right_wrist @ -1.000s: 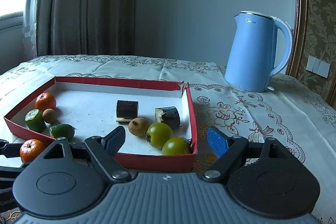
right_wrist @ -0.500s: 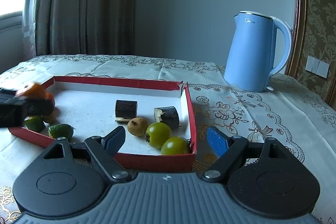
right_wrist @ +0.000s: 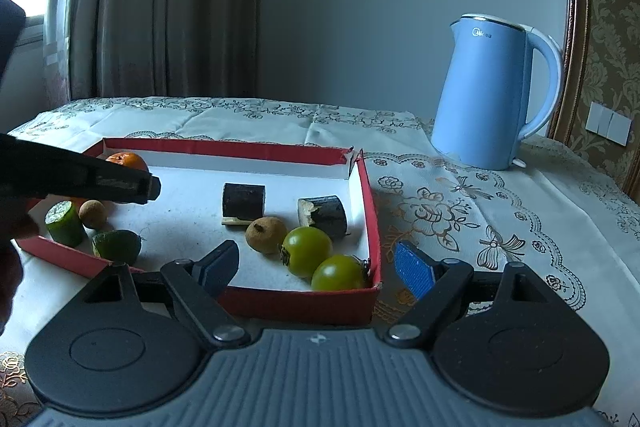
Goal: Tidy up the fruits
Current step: 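Carry the tangerine into the tray and open the left gripper, then withdraw the left gripper from the tray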
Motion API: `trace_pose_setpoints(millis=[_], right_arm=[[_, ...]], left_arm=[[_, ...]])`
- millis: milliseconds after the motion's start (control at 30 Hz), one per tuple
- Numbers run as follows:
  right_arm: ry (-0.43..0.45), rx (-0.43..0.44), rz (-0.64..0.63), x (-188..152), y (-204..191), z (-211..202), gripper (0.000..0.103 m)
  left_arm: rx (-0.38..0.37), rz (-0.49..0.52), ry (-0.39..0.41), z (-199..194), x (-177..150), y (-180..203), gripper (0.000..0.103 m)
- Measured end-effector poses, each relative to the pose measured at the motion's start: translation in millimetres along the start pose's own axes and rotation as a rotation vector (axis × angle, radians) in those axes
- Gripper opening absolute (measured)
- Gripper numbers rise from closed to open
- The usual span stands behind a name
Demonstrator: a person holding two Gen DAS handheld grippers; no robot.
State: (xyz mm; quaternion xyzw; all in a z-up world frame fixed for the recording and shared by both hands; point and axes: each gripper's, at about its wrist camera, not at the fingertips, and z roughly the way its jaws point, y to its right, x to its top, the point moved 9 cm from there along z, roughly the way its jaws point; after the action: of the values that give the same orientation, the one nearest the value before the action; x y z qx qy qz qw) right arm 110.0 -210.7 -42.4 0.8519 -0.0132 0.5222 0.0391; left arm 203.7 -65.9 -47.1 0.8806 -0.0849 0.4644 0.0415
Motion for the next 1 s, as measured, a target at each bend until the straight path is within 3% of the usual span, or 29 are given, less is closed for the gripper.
trace_pose_setpoints(millis=[200,633,867,1000], right_arm=[[-0.012,0.006,0.002,-2,-1,2,0.085],[-0.025,0.010,0.001,-3,-3,5,0.085],[-0.025,0.010,0.002,-3,-3,5,0.085],[-0.024,0.003,0.000,-4,-2,6,0.085]], left_arm=[[0.017,-0.015,-0.045,18,-8,-5,0.040],[0.035,0.005,-0.036,20,-10,-4,0.041],[0.031,0.017,-0.016,10,-11,-2,0.072],[0.034,0.017,0.017,-6,-10,-2,0.077]])
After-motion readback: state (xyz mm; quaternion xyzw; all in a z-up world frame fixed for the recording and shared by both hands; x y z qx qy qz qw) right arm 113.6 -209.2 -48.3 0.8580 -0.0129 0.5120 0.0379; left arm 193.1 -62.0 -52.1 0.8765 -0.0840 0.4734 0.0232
